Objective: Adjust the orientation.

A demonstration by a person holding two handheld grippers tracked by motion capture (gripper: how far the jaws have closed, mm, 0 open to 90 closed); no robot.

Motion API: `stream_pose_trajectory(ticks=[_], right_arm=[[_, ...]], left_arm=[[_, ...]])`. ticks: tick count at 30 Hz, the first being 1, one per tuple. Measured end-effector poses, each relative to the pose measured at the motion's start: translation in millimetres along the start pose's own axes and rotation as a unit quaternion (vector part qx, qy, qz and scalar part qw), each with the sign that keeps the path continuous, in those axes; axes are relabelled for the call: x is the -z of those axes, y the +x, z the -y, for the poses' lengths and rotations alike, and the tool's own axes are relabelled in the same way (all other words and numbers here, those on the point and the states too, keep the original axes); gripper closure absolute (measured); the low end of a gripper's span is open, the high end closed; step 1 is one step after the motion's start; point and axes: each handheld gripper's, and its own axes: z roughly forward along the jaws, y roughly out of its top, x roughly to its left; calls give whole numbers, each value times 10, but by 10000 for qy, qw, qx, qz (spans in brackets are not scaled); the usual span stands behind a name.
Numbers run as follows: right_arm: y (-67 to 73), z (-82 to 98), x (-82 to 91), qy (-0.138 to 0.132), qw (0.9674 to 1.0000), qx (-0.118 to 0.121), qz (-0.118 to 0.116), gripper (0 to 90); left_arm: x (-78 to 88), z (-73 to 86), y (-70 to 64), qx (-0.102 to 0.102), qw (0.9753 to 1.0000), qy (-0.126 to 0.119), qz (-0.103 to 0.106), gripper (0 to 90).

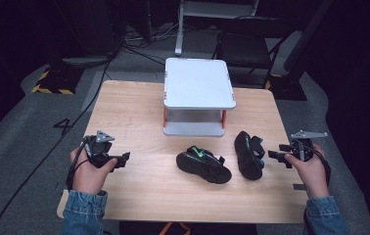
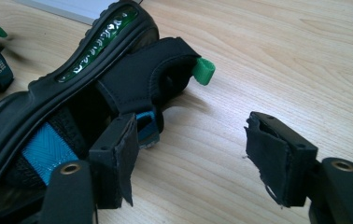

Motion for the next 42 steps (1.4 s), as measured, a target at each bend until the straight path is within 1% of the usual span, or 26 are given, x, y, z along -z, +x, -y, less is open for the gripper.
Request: stream_pose_trajectory(ticks=[3,5,6,7,8,10,14,16,17,18,19,20,23,25,26,27,29,31,32,33,36,37,38,39,40,42], right_arm=[[8,20,-5,82,10000,-28,-44,332],[12,44,-5,277,9995,-78,-123,307],[12,44,-5,277,9995,-78,-123,307],[10,64,1,354,9993,-11,-123,315],[13,92,16,302,9995,-36,-109,313],[12,109,25,314,9994,-49,-102,314],[8,198,86,309,9995,-87,-41,322],[9,206,93,296,9995,-103,-35,328],[17,219,95,234,9997,-113,-12,350],[41,231,97,-72,9998,-137,82,428],[41,231,97,-72,9998,-137,82,428],[53,246,81,-381,9985,-352,184,422],[67,263,46,-417,9984,-314,205,446],[83,276,-1,-395,9986,-334,136,443],[102,275,-54,-365,9989,-295,21,441],[102,275,-54,-365,9989,-295,21,441],[126,266,-109,-280,9995,-141,-34,428],[141,261,-163,-162,9997,-97,-131,405],[142,260,-189,-102,9997,-117,-178,409],[113,260,-213,-131,9996,-154,-197,389],[98,268,-251,-60,9995,-163,-267,395],[88,280,-288,-47,9993,-175,-335,390],[80,287,-315,-8,9992,-144,-378,384],[82,291,-365,-5,9991,-57,-413,393],[82,291,-365,-5,9991,-57,-413,393],[101,286,-437,6,9991,102,-415,413]], left_arm=[[-3,-18,-6,-40,10000,-19,0,195],[-5,-30,-10,-71,10000,-11,18,195],[-15,-44,-25,-54,10000,-31,41,195],[-25,-63,-30,-100,9999,-25,53,195],[-50,-100,-47,-153,9999,-9,76,194],[-73,-128,-65,-155,9998,1,99,194],[-188,-209,-118,-289,9994,92,189,194],[-220,-221,-131,-307,9993,105,205,194],[-236,-225,-141,-308,9992,130,207,195],[-263,-233,-146,-365,9990,165,215,195],[-283,-238,-153,-366,9989,188,233,195],[-298,-243,-159,-368,9988,197,237,195],[-320,-252,-173,-392,9987,205,265,195],[-330,-253,-178,-388,9986,217,280,195],[-332,-249,-178,-406,9986,219,253,195],[-332,-249,-178,-406,9986,219,253,195],[-328,-236,-180,-403,9985,226,283,195],[-323,-219,-176,-390,9986,229,286,195],[-320,-206,-171,-367,9987,230,270,195],[-320,-199,-163,-370,9987,232,264,195],[-324,-166,-131,-317,9988,263,262,195],[-324,-157,-123,-295,9989,281,251,195],[-324,-148,-114,-287,9989,279,242,195],[-322,-140,-109,-281,9989,293,239,195],[-322,-140,-109,-281,9989,293,239,195],[-323,-125,-106,-268,9989,299,256,195]])
